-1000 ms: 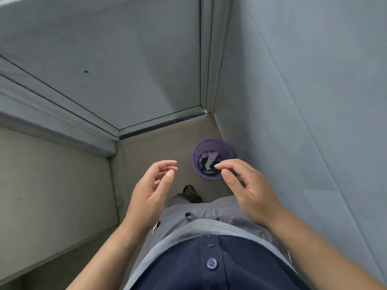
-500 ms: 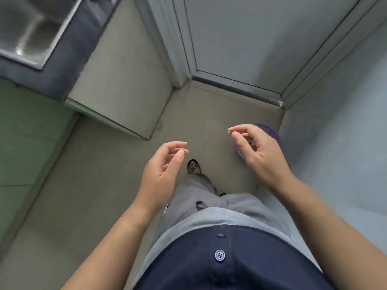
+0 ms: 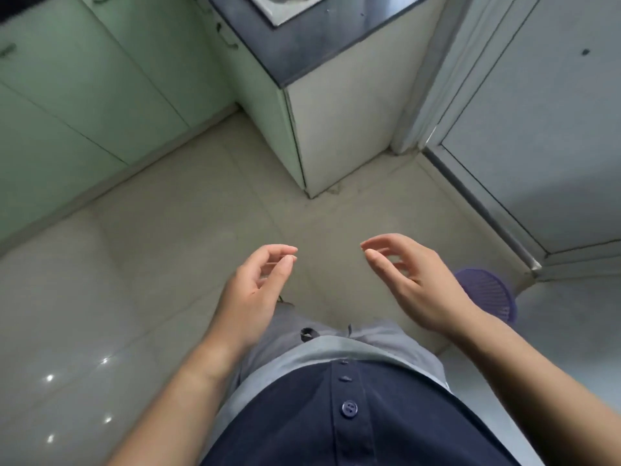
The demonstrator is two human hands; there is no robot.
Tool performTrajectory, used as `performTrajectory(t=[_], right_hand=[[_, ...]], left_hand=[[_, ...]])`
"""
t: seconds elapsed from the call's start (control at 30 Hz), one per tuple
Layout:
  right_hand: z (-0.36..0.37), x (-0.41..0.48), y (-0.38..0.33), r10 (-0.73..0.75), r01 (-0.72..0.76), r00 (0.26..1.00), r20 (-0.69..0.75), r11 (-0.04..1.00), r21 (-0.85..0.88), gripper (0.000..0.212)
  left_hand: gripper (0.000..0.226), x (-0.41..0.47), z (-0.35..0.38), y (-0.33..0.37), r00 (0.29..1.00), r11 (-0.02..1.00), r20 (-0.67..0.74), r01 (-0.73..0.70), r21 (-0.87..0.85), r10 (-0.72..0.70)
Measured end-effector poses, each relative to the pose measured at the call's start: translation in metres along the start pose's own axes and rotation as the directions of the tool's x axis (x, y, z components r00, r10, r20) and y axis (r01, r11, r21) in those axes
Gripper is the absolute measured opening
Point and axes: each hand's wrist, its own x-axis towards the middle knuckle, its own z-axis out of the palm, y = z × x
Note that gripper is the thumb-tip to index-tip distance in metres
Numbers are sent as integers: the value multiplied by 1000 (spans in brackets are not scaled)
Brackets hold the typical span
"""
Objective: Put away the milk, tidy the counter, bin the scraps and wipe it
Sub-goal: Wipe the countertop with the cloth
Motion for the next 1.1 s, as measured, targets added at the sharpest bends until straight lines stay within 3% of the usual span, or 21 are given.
performTrajectory(t=[0.13, 0.37, 0.7, 0.97, 1.1], right_hand=[[53, 51, -47, -78, 87, 991, 105, 993, -76, 43], [146, 142, -136, -128, 142, 982, 136, 985, -102, 47], [222, 254, -209, -170, 216, 940, 297, 968, -128, 41], [264, 408, -260, -236, 299, 904, 357, 945, -132, 42], [275, 511, -313, -314, 372, 872, 375, 923, -94, 45]], left_hand=[[20, 20, -75, -21, 996, 999, -83, 23, -45, -27], [19, 63, -207, -42, 984, 996, -176, 24, -87, -39], [30, 116, -309, -75, 949, 981, -293, 62, -182, -114], [21, 240, -399, -64, 929, 985, -350, 67, -158, -119], [19, 317, -456, -35, 907, 996, -415, 51, -68, -74]])
